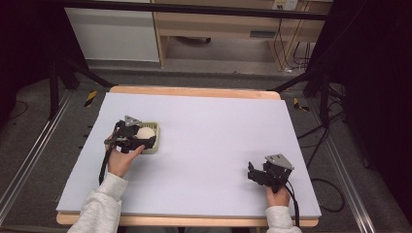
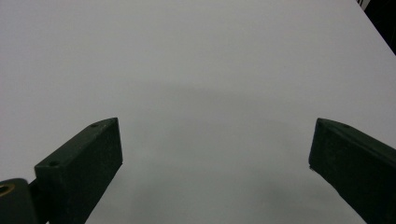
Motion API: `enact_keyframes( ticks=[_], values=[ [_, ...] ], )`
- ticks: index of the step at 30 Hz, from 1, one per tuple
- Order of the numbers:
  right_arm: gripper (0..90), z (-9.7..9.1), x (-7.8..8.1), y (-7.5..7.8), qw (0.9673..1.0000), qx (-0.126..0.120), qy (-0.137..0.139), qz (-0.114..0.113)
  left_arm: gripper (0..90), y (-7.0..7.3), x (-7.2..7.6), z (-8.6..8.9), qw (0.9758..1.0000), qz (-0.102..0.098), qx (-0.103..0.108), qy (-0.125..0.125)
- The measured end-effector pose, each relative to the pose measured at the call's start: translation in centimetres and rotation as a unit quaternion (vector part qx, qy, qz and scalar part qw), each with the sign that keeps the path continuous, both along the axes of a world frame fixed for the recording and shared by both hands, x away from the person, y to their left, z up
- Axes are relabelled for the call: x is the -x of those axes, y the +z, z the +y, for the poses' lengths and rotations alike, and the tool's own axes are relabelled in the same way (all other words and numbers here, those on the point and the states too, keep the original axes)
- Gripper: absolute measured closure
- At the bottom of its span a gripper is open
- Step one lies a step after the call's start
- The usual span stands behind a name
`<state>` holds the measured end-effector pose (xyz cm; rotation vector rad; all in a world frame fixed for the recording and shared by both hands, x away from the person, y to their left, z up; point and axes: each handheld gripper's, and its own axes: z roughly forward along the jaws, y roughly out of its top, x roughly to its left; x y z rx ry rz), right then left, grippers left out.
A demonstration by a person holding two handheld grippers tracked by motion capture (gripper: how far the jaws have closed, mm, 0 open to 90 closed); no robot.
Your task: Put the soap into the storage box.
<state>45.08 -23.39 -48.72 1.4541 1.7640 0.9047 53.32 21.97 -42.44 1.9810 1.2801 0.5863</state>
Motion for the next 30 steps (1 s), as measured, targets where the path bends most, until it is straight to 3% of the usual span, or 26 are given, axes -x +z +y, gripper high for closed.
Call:
enact_keyframes(
  ticks=[10, 22, 30],
  values=[
    [3.2, -0.1, 0.0, 0.0, 1.0, -0.006, -0.001, 0.003, 20.4, -0.4, 2.8, 0.7, 0.9994, -0.023, 0.026, -0.001],
    [3.2, -0.2, -0.1, 0.0, 0.9999, -0.009, -0.003, 0.007, 20.3, -1.8, 5.9, 2.8, 0.9991, -0.034, 0.024, -0.003],
    [3.2, -0.2, -0.1, 0.0, 0.9999, -0.01, -0.004, 0.007, 19.9, -2.9, 7.6, 4.6, 0.9993, -0.035, 0.007, 0.008]
  ],
)
